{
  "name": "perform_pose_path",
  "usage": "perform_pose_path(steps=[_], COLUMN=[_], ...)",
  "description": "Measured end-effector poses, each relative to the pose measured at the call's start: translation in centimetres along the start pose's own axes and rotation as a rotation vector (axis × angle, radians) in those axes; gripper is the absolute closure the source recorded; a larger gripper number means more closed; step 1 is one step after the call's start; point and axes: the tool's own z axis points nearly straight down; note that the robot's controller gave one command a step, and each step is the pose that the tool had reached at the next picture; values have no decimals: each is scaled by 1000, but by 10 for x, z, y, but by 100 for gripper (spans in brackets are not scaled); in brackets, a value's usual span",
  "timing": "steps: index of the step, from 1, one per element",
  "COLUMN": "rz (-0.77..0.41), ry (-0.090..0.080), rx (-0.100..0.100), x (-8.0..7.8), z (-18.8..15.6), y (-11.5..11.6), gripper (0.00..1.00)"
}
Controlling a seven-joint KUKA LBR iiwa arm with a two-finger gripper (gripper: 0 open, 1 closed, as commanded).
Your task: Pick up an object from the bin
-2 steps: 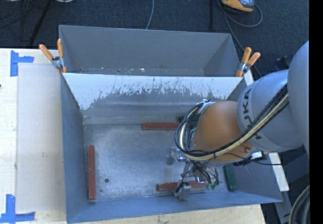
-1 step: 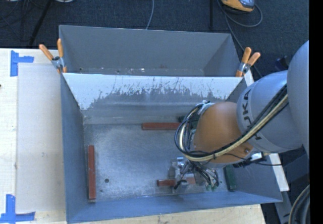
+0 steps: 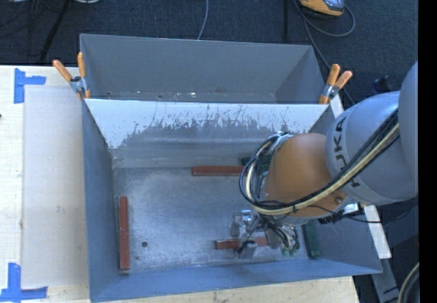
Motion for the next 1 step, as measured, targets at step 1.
perform_pose_path(steps=[1], rz=[1], ry=[-3], rx=[0], x=[-1], z=[-48], y=[0], gripper=[100])
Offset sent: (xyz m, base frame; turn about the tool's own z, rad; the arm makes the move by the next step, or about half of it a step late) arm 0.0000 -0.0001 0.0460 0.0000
